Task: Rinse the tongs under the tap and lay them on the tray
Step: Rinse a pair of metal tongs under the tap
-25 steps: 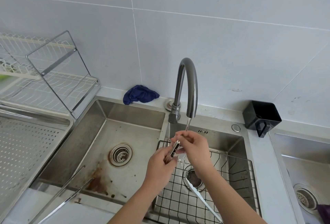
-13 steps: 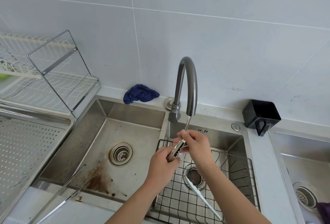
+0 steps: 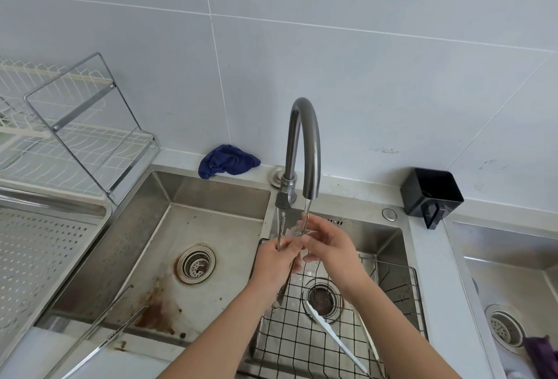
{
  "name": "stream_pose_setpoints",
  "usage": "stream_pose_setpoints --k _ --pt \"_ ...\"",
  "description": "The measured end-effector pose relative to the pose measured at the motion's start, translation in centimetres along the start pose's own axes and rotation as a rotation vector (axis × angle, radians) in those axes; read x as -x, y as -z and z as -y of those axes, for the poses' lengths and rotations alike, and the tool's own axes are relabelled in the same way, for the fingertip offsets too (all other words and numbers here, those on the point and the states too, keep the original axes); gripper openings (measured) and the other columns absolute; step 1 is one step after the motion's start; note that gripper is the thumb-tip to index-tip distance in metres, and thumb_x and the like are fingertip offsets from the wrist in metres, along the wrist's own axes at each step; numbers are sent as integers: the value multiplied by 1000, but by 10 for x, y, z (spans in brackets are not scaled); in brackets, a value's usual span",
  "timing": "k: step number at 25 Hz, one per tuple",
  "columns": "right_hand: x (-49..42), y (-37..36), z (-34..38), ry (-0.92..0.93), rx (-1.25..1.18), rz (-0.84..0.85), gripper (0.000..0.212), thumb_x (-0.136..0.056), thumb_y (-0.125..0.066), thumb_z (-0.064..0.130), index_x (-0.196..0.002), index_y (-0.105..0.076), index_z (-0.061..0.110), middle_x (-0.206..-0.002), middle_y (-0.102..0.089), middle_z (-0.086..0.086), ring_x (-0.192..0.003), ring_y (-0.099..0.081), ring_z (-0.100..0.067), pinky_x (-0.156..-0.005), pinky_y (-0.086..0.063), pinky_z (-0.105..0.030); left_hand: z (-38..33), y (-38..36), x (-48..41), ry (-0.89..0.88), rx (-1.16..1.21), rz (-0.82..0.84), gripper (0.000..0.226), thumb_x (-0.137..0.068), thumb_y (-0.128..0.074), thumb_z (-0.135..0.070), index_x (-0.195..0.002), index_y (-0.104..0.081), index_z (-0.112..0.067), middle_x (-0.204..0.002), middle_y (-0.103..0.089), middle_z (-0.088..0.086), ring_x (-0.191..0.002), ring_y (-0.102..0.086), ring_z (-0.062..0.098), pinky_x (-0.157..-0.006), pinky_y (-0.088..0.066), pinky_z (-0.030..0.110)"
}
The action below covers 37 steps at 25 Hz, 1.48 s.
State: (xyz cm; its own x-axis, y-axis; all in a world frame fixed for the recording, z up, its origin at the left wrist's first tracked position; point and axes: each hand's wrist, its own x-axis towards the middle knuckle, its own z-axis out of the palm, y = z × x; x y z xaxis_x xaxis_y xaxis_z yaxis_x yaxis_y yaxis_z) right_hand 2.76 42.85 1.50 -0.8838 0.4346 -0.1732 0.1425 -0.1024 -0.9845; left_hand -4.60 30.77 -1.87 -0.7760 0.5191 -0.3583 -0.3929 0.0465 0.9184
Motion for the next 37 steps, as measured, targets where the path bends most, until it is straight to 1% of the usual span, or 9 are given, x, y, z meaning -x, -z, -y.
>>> stream_pose_setpoints --k 3,9,13,16,20,23,29,32,37 --pt "9 7 -14 -78 100 -64 26 -103 -58 24 -128 -60 34 -118 -71 9 -100 -69 -8 -74 -56 -21 -6 -13 -7 59 187 11 12 -95 -69 -20 -92 -79 -15 -72 -72 6 -67 -68 21 -63 -56 34" --pt "7 -11 -36 -162 142 33 32 -103 -57 37 -134 -55 27 -90 -68 -7 -62 -62 -19 -50 -47 -29 -28 -11 -14 167 536 42 14 -78 -73 -19 -91 -73 -17 -76 -67 5 -64 -65 19 -64 -52 35" --pt "-17 -17 -19 -88 173 27 24 -98 -63 42 -95 -70 19 -60 -62 3 -47 -49 -16 -42 -35 -23 -40 12 -14 83 616 -33 8 -74 -71 -22 -68 -73 -17 -73 -71 7 -68 -70 24 -63 -58 36" --pt "-34 -27 5 -220 29 163 37 -96 -58 51 -82 -67 18 -61 -60 -10 -38 -44 -17 -35 -29 -20 -44 20 -15 55 562 -60 12 -85 -68 -21 -92 -66 -11 -79 -67 12 -69 -61 32 -71 -52 46" --pt "-54 -37 23 -368 -73 435 37 -101 -50 43 -97 -65 10 -69 -63 -18 -41 -47 -20 -33 -28 -20 -43 14 -10 112 504 19 23 -89 -70 -35 -107 -67 -21 -50 -45 12 -38 -44 24 -48 -49 38" --pt "-57 -28 23 -377 -158 473 38 -103 -50 42 -105 -63 6 -74 -61 -18 -45 -47 -18 -34 -30 -22 -48 10 -10 96 507 67 26 -92 -67 -40 -113 -72 -26 -75 -67 18 -44 -50 26 -48 -50 37" --pt "-33 -3 12 -337 -553 434 45 -107 -51 29 -137 -54 -5 -84 -67 -17 -67 -67 -27 -55 -56 -29 -38 -12 -17 180 480 13 65 -86 -61 -59 -124 -67 -6 -85 -65 19 -36 -39 10 -35 -39 22" --pt "-24 1 12 -327 -635 394 45 -101 -60 24 -132 -58 -9 -93 -66 -23 -70 -72 -28 -62 -62 -32 -29 -15 -14 222 549 57 74 -85 -50 -68 -127 -67 -8 -129 -64 32 -70 -50 22 -64 -47 32" --pt "-15 -1 13 -250 -357 278 28 -96 -69 26 -116 -66 7 -81 -61 -12 -57 -58 -21 -43 -47 -28 -28 -17 -12 148 413 200 73 -86 -52 -74 -121 -65 -11 -77 -62 10 -48 -50 21 -42 -45 31"
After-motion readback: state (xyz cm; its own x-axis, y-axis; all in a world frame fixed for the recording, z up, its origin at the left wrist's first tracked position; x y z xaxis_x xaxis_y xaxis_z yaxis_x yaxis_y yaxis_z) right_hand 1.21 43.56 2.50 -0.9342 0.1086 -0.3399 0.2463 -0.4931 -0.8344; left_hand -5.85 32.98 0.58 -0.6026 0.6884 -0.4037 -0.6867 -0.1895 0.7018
